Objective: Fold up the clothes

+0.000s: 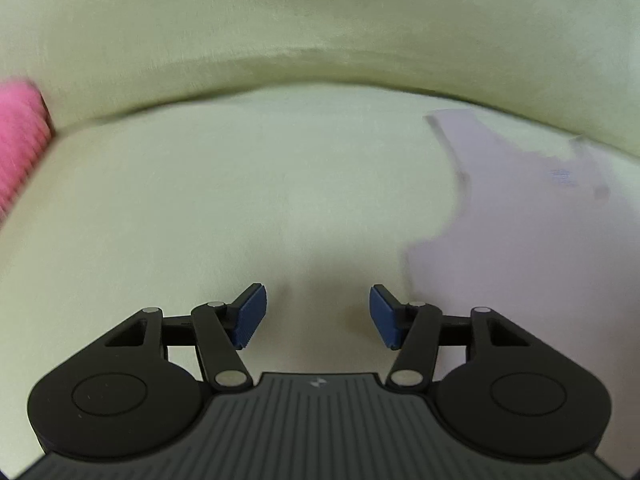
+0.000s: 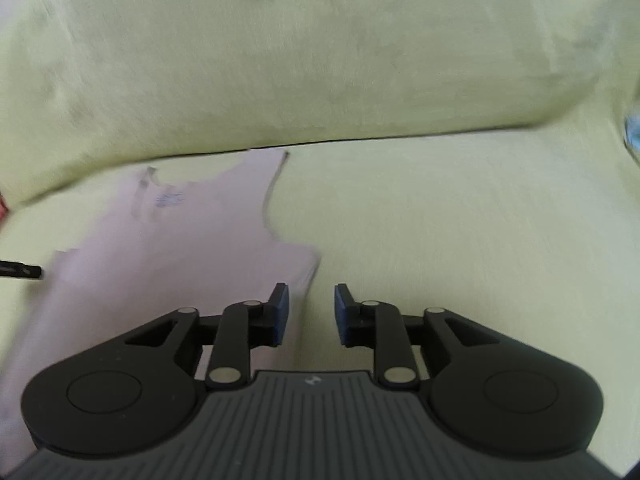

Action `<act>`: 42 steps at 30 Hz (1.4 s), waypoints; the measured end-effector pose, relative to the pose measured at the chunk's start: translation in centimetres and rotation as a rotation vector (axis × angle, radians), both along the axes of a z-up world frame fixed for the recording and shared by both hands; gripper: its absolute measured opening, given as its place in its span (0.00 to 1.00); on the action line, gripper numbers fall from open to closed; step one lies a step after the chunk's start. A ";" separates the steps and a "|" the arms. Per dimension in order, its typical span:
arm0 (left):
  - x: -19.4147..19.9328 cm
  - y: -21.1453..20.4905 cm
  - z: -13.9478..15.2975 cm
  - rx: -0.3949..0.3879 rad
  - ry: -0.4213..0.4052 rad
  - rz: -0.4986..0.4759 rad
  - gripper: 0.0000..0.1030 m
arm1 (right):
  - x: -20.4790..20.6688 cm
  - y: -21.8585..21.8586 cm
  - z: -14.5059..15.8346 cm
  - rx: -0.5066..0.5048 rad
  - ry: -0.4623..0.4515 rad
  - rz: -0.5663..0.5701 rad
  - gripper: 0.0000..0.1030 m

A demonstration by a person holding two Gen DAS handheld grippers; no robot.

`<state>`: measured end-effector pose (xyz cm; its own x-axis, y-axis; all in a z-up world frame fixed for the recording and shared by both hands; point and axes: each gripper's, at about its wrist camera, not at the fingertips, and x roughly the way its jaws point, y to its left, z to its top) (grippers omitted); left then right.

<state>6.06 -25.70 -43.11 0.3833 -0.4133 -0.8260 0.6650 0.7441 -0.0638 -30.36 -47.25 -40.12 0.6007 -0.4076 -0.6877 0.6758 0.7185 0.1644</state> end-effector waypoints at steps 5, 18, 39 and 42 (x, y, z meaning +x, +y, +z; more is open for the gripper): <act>-4.3 -0.3 -0.2 0.050 -0.019 -0.061 0.59 | -0.7 6.6 -0.4 0.067 0.000 0.112 0.02; -11.2 12.0 -0.3 0.240 0.069 0.018 0.61 | -9.6 11.8 -1.8 0.100 0.165 -0.024 0.10; -16.9 17.2 -2.9 0.004 0.097 -0.158 0.47 | -13.7 14.7 -0.7 0.182 0.040 -0.120 0.21; -17.9 17.9 -2.5 -0.023 0.131 -0.211 0.05 | -13.8 14.8 -1.1 0.193 0.051 -0.129 0.21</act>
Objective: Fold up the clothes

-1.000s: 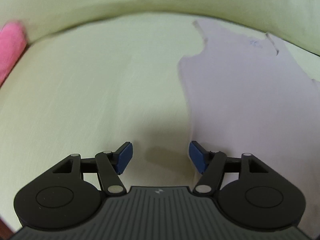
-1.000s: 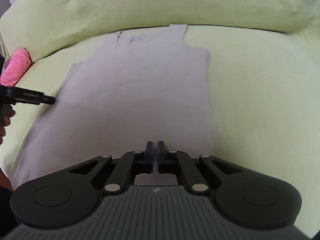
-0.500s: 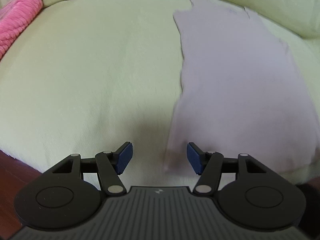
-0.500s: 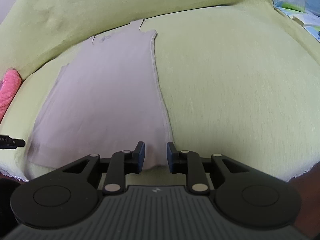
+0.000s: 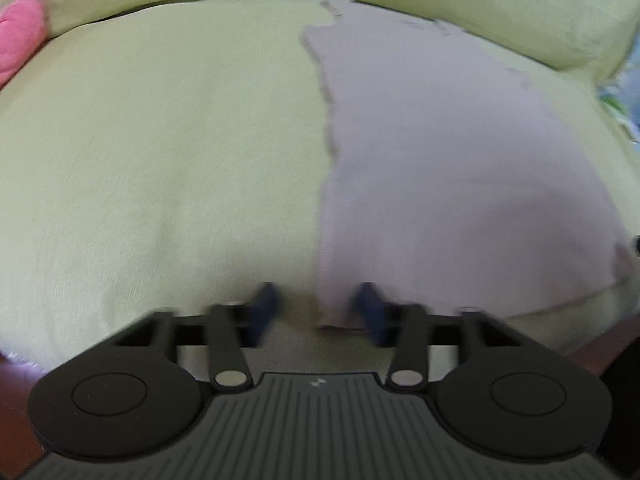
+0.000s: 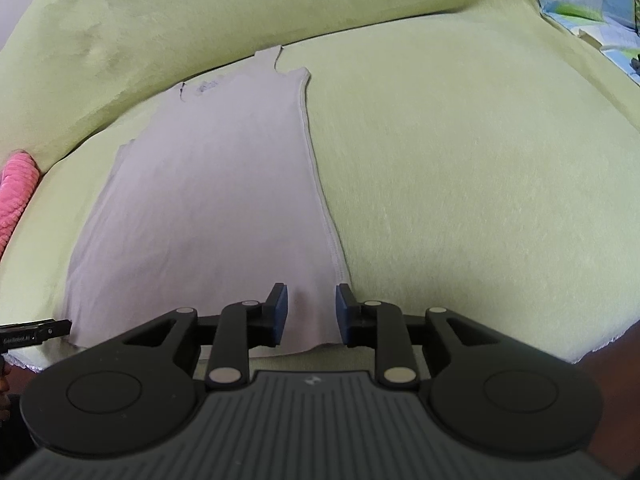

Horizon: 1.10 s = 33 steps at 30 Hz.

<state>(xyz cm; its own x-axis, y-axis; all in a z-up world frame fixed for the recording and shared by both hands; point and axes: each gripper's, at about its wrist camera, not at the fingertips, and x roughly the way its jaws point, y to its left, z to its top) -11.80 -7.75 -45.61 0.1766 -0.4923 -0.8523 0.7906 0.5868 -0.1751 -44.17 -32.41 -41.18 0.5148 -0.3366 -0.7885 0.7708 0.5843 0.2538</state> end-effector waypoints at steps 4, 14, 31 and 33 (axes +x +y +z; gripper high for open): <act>0.3 0.3 0.1 -0.006 0.012 -0.003 0.04 | -0.2 0.2 -0.8 0.015 0.024 -0.005 0.21; 2.2 -1.5 -1.2 0.022 0.036 0.015 0.04 | -0.8 -0.6 -2.2 0.071 -0.015 0.006 0.22; 1.6 -2.3 -1.2 0.095 0.030 0.010 0.04 | -0.7 0.2 -1.5 -0.035 0.065 0.048 0.02; 1.6 -2.4 -1.1 0.108 0.032 0.006 0.04 | -1.1 -0.1 -1.5 -0.026 0.078 0.047 0.01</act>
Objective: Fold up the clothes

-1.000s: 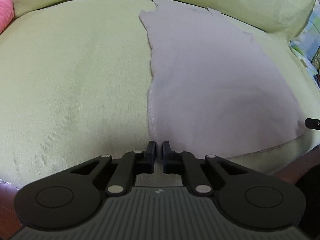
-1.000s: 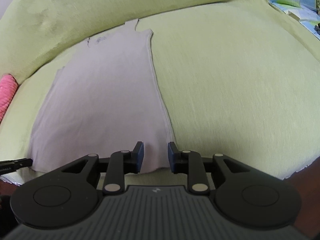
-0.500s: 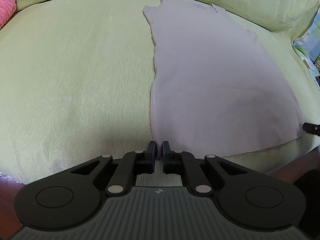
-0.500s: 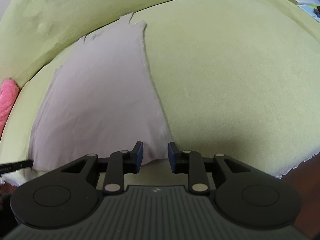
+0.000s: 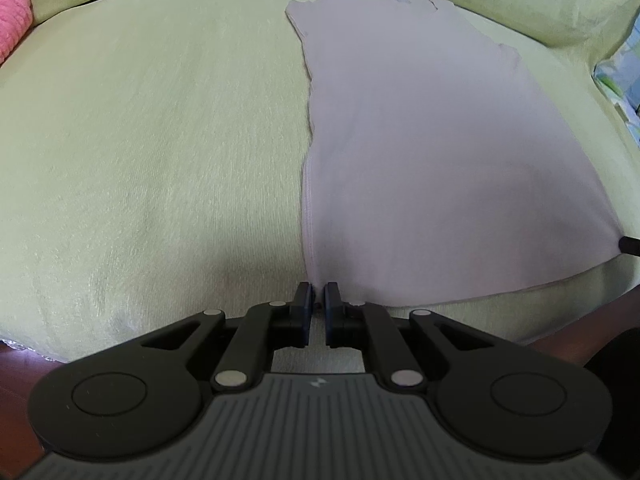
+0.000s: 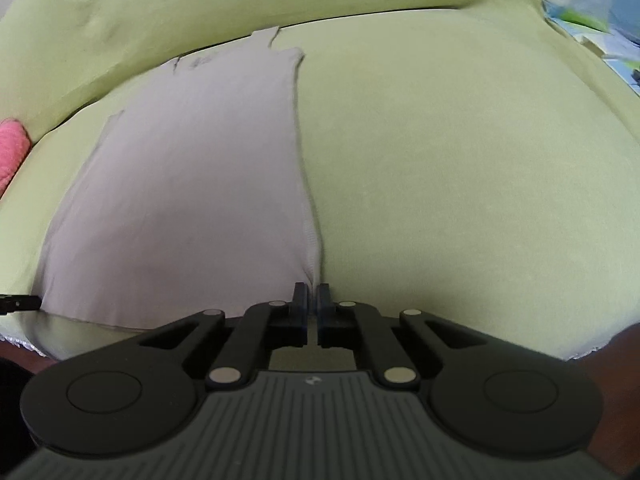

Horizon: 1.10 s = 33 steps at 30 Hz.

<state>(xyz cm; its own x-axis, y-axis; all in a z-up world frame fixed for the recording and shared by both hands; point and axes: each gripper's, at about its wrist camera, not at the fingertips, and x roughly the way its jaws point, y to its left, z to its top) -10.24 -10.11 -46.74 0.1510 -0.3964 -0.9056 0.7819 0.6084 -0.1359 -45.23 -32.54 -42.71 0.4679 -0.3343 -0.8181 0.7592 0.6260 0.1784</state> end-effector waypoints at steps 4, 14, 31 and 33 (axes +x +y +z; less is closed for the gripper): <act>-0.1 0.2 -0.1 0.054 -0.009 -0.010 0.04 | -0.8 -0.4 0.2 0.084 -0.051 -0.005 0.01; -0.1 0.7 1.5 0.014 0.008 0.006 0.04 | -0.7 -0.6 1.4 0.066 -0.031 -0.017 0.44; -0.4 -1.6 0.1 0.045 0.010 0.043 0.08 | 3.8 -0.6 0.7 0.036 0.042 0.073 0.05; -1.3 -0.4 0.1 0.098 0.014 0.029 0.06 | 5.2 0.0 1.2 0.022 0.019 0.120 0.06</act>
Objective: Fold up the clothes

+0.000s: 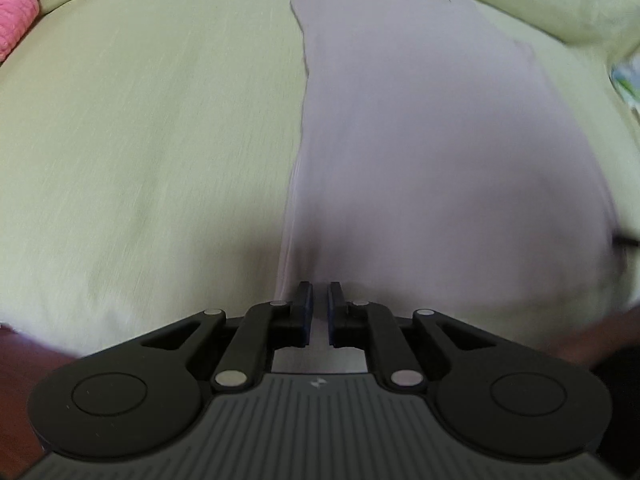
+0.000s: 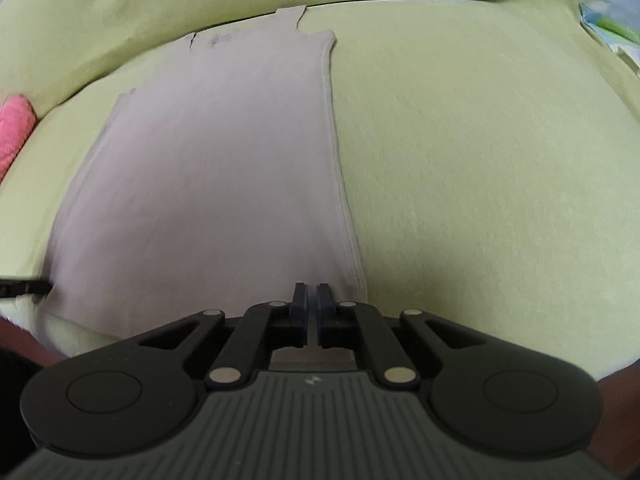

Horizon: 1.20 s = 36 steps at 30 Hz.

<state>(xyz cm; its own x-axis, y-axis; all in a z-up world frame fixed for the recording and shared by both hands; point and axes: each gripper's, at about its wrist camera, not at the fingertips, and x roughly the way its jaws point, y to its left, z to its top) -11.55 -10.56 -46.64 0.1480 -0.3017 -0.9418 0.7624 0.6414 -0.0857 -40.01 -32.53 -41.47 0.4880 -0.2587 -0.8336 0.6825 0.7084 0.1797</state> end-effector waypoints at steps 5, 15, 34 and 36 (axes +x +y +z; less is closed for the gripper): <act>-0.6 0.5 2.8 -0.060 -0.043 0.002 0.07 | 3.6 1.4 0.7 -0.020 -0.043 0.105 0.06; -1.6 -4.5 2.8 -0.031 -0.056 0.113 0.10 | 2.0 2.9 -1.4 0.008 0.055 0.023 0.03; -6.0 -2.8 1.1 0.010 -0.090 0.149 0.30 | -0.2 3.5 -1.3 -0.046 0.066 -0.047 0.13; -6.7 -0.8 1.3 0.017 -0.077 0.152 0.30 | -1.7 3.6 -1.1 -0.029 0.073 -0.064 0.15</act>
<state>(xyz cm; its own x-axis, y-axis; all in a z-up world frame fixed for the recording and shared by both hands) -18.23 -11.33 -45.31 0.2629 -0.2543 -0.9307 0.6606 0.7505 -0.0185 -41.69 -28.93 -42.58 0.4082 -0.3117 -0.8580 0.7372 0.6669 0.1085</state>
